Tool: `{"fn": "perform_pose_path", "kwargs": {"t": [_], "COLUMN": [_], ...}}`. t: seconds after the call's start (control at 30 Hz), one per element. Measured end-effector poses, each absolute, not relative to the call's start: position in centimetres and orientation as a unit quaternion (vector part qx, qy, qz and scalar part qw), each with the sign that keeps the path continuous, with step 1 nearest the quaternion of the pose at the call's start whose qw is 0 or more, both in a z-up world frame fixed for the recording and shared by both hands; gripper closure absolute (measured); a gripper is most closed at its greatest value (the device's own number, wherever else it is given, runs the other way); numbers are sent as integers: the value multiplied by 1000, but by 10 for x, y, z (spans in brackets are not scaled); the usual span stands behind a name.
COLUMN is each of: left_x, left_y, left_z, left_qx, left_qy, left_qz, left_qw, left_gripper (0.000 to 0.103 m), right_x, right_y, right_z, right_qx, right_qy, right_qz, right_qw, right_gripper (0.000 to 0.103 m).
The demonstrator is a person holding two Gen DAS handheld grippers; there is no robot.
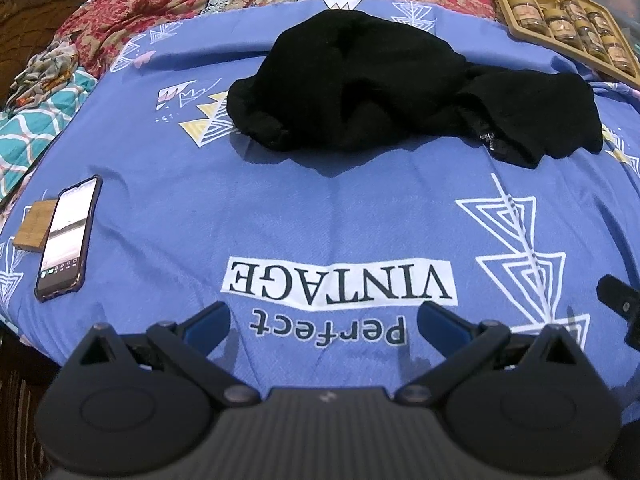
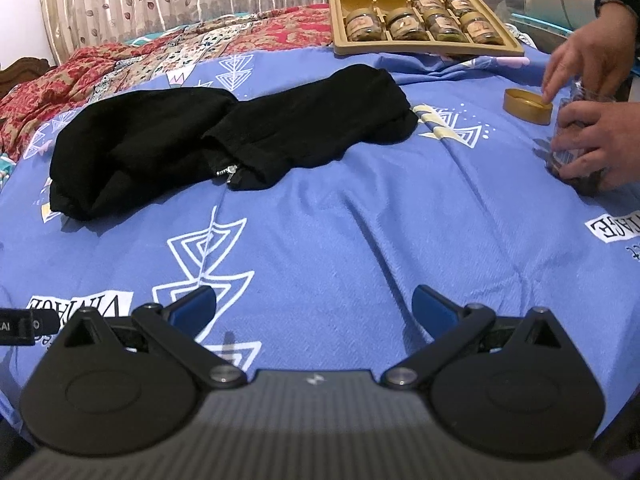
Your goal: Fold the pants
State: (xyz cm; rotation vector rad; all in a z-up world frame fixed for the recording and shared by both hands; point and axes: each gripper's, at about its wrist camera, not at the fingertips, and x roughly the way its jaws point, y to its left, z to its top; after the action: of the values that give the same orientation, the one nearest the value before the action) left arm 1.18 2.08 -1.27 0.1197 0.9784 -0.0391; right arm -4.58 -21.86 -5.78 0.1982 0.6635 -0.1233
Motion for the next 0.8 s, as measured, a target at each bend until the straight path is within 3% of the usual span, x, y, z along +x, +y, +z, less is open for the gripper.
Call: {"fn": "perform_pose_path", "kwargs": {"t": [0.8], "left_x": [19], "left_y": [33], "left_z": [-26], "left_qx": [25], "left_qy": [497], "left_qz": [-32], "left_qw": [867], "left_gripper": [0], "right_x": [-40], "right_y": [-208], "right_z": [-58], "right_qx": [69], "right_qy": [339], "right_qz": [-51], "right_qw": [937], "right_gripper": [0]}}
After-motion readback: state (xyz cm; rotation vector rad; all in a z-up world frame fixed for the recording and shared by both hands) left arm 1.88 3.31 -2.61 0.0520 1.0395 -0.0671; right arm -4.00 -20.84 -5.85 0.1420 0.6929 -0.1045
